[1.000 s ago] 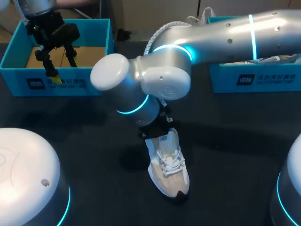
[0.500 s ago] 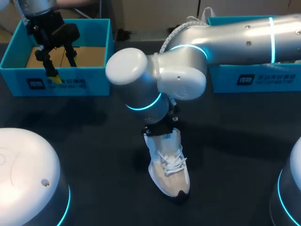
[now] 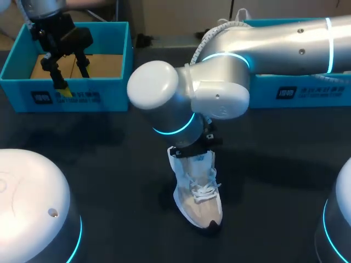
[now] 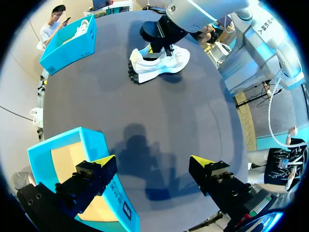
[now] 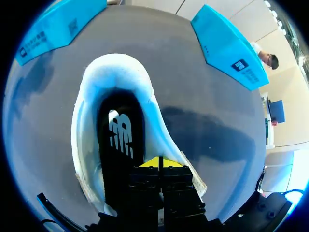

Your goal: Take the shoe out of the shoebox, open the shoe tongue, remove and reinsert the insole, then place the shoe into the shoebox

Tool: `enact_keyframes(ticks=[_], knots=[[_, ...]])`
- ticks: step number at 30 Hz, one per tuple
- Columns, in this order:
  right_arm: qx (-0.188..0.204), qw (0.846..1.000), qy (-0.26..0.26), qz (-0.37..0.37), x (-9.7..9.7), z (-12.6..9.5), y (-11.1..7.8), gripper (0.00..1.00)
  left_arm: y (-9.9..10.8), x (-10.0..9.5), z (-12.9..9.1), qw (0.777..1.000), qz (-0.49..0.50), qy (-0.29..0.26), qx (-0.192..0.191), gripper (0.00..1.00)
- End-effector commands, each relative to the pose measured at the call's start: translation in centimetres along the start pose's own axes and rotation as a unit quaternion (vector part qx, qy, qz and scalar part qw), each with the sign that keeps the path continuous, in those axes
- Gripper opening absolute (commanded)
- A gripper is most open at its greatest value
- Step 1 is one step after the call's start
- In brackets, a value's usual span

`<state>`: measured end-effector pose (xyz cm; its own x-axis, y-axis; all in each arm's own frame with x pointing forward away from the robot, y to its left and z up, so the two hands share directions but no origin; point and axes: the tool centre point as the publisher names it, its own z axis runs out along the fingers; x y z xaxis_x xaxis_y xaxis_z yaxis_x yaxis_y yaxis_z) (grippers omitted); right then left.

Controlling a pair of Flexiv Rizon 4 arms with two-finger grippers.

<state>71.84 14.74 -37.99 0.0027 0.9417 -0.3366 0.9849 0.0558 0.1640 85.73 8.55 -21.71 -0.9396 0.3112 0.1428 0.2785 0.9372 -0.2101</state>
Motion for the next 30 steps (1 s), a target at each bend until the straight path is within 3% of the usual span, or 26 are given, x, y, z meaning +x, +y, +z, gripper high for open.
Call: enact_keyframes(ticks=[1,14,19,30], knots=[[0.007,1.000,-0.018,0.001,1.6,1.0,0.2,0.00,0.0,0.1,0.0,1.000,0.000,0.000,-0.001,1.00],[0.025,0.999,0.046,-0.014,2.8,1.2,-0.8,0.00,0.0,0.1,0.0,1.000,0.000,0.000,-0.001,1.00],[0.002,0.998,0.052,-0.016,2.3,-0.1,-0.7,0.00,0.0,0.1,0.0,1.000,0.000,0.000,-0.001,1.00],[-0.044,0.997,0.053,-0.031,2.6,-0.8,2.4,0.00,0.0,0.1,0.0,1.000,0.000,0.000,-0.001,1.00]])
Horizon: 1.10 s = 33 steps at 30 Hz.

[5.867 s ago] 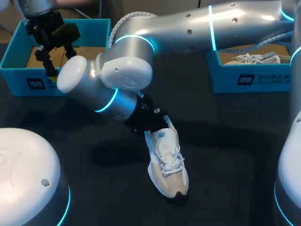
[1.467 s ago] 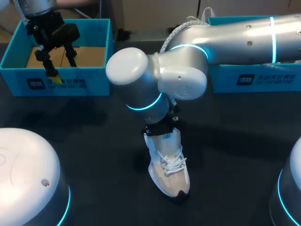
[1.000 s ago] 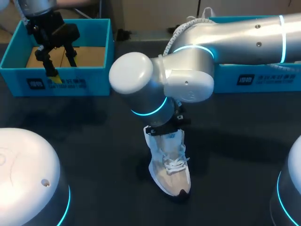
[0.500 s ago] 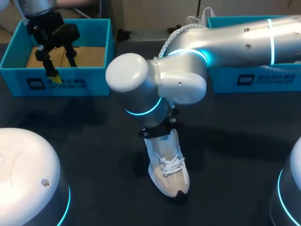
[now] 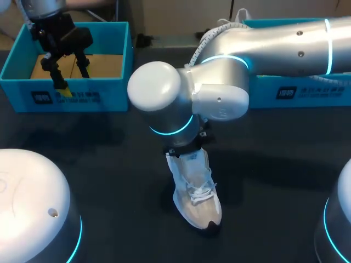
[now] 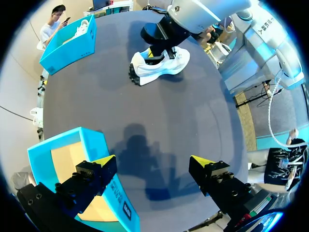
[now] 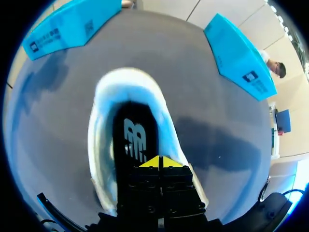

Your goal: Take the shoe out of the shoebox, open the shoe tongue, remove and reinsert the insole, then place the shoe into the shoebox

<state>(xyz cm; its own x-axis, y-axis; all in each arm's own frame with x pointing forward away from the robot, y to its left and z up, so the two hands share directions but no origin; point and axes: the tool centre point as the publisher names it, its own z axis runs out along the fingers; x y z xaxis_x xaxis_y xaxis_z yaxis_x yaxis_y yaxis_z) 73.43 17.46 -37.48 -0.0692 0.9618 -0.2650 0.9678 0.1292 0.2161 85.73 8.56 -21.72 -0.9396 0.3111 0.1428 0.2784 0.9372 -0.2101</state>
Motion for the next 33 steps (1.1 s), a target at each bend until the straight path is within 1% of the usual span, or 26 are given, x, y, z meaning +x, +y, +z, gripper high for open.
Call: enact_keyframes(ticks=[1,3,6,10,15,19,26,28,29,31,32,33], knots=[[-0.007,1.000,0.008,-0.004,0.2,0.6,0.9,0.00,0.0,0.1,0.0,1.000,0.000,0.000,-0.001,1.00],[-0.016,1.000,0.012,-0.005,0.4,1.0,1.3,0.00,0.0,0.1,0.0,1.000,0.000,0.000,-0.001,1.00],[-0.024,1.000,0.002,-0.004,0.5,1.6,1.6,0.00,0.0,0.1,0.0,1.000,0.000,0.000,-0.001,1.00],[-0.033,0.999,-0.018,-0.005,0.4,1.8,1.6,0.00,0.0,0.1,0.0,1.000,0.000,0.000,-0.001,1.00],[-0.047,0.999,-0.015,-0.004,0.5,2.5,1.5,0.00,0.0,0.1,0.0,1.000,0.000,0.000,-0.001,1.00],[-0.044,0.999,-0.001,-0.005,0.9,3.2,1.7,0.00,0.0,0.1,0.0,1.000,0.000,0.000,-0.001,1.00],[-0.041,0.999,0.016,0.001,1.2,4.4,1.2,0.00,0.0,0.1,0.0,1.000,0.000,0.000,-0.001,1.00],[-0.026,0.999,0.025,0.003,1.1,4.8,1.2,0.00,0.0,0.1,0.0,1.000,0.000,0.000,-0.001,1.00],[-0.026,0.999,0.032,-0.002,1.2,4.9,1.2,0.00,0.0,0.1,0.0,1.000,0.000,0.000,-0.001,1.00],[-0.011,0.999,0.048,-0.013,1.3,4.8,1.2,0.00,0.0,0.1,0.0,1.000,0.000,0.000,-0.001,1.00],[-0.016,0.998,0.053,-0.018,1.6,4.7,1.1,0.00,0.0,0.1,0.0,1.000,0.000,0.000,-0.001,1.00],[-0.011,0.998,0.058,-0.021,1.7,4.5,0.9,0.00,0.0,0.1,0.0,1.000,0.000,0.000,-0.001,1.00]])
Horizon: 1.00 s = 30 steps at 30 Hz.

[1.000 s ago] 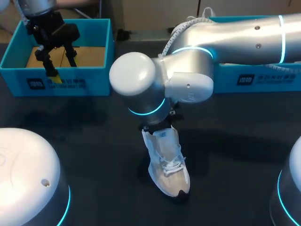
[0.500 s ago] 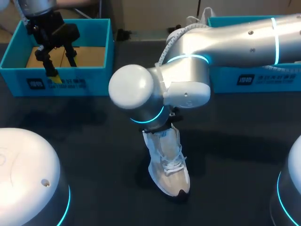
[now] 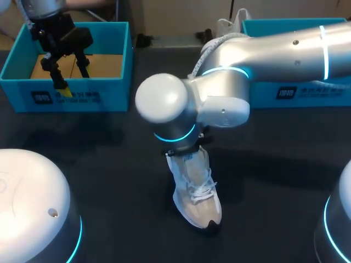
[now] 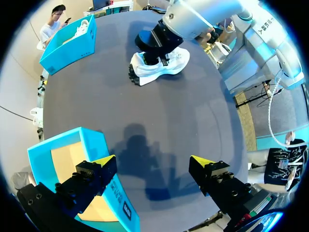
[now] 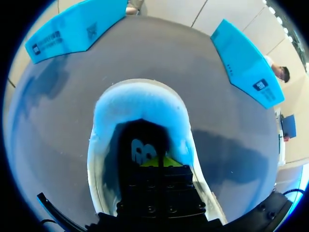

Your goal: Take the shoe out of the shoebox, open the shoe tongue, remove and reinsert the insole, then place the shoe into the shoebox

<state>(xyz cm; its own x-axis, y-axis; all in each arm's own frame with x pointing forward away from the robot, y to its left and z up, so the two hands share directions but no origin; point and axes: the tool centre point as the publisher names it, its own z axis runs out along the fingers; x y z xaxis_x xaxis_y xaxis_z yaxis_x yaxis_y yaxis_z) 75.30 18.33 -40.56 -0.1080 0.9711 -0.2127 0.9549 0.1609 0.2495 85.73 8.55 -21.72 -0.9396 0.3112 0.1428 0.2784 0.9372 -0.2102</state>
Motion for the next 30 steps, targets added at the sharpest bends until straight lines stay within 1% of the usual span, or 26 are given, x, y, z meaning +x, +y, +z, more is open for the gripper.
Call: enact_keyframes(ticks=[1,2,4,5,10,11,13,16,20,23,25,27,30], knots=[[0.011,0.999,0.030,-0.012,0.4,1.1,-0.4,0.00,0.0,0.1,0.0,1.000,0.000,0.000,-0.001,1.00],[0.004,0.999,0.036,-0.015,0.6,0.7,-0.6,0.00,0.0,0.1,0.0,1.000,0.000,0.000,-0.001,1.00],[0.011,0.999,0.035,-0.020,1.0,0.1,-0.7,0.00,0.0,0.1,0.0,1.000,0.000,0.000,-0.001,1.00],[0.007,0.999,0.035,-0.022,1.0,-0.3,-0.8,0.00,0.0,0.1,0.0,1.000,0.000,0.000,-0.001,1.00],[0.016,1.000,0.018,-0.018,0.4,-2.3,-0.9,0.00,0.0,0.1,0.0,1.000,0.000,0.000,-0.001,1.00],[0.013,1.000,0.014,-0.019,0.3,-2.7,-0.9,0.00,0.0,0.1,0.0,1.000,0.000,0.000,-0.001,1.00],[0.025,0.999,0.013,-0.023,0.0,-3.3,-0.8,0.00,0.0,0.1,0.0,1.000,0.000,0.000,-0.001,1.00],[0.025,0.999,0.009,-0.029,-0.3,-3.6,-0.3,0.00,0.0,0.1,0.0,1.000,0.000,0.000,-0.001,1.00],[0.015,0.999,0.006,-0.043,-0.3,-3.8,0.9,0.00,0.0,0.1,0.0,1.000,0.000,0.000,-0.001,1.00],[0.016,0.999,0.015,-0.047,-0.4,-3.5,2.0,0.00,0.0,0.1,0.0,1.000,0.000,0.000,-0.001,1.00],[0.024,0.998,0.019,-0.050,-0.4,-3.4,2.6,0.00,0.0,0.1,0.0,1.000,0.000,0.000,-0.001,1.00],[0.029,0.998,0.026,-0.051,-0.4,-3.7,2.9,0.00,0.0,0.1,0.0,1.000,0.000,0.000,-0.001,1.00],[0.033,0.997,0.035,-0.053,-0.2,-4.3,2.8,0.00,0.0,0.1,0.0,1.000,0.000,0.000,-0.001,1.00]])
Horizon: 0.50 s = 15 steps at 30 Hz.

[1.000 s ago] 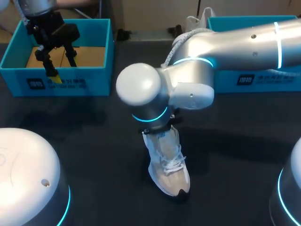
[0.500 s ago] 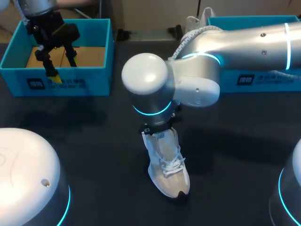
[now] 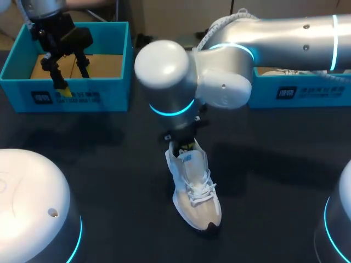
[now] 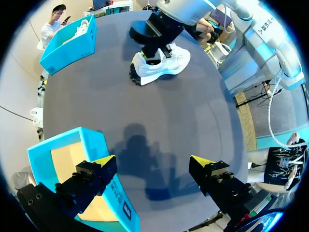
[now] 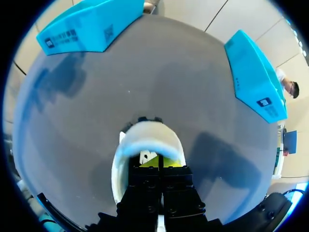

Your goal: Take the shoe out of the shoebox, open the shoe tongue, remove and reinsert the insole, then place the shoe into the shoebox

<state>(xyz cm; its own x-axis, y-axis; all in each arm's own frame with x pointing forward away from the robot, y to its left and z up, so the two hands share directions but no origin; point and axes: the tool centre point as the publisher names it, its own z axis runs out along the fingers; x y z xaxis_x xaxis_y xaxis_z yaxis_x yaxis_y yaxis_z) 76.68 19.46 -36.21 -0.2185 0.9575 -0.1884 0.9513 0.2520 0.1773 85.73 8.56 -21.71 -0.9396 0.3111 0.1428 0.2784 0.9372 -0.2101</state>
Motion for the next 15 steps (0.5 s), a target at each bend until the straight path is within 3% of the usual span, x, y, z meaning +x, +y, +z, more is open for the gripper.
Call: enact_keyframes(ticks=[1,15], knots=[[0.009,1.000,0.015,-0.003,-0.1,-0.7,0.1,0.00,0.0,0.1,0.0,1.000,0.000,0.000,-0.001,1.00],[0.011,0.999,0.032,0.006,1.0,-4.0,-2.6,0.00,0.0,0.1,0.0,1.000,0.000,0.000,-0.001,1.00]])
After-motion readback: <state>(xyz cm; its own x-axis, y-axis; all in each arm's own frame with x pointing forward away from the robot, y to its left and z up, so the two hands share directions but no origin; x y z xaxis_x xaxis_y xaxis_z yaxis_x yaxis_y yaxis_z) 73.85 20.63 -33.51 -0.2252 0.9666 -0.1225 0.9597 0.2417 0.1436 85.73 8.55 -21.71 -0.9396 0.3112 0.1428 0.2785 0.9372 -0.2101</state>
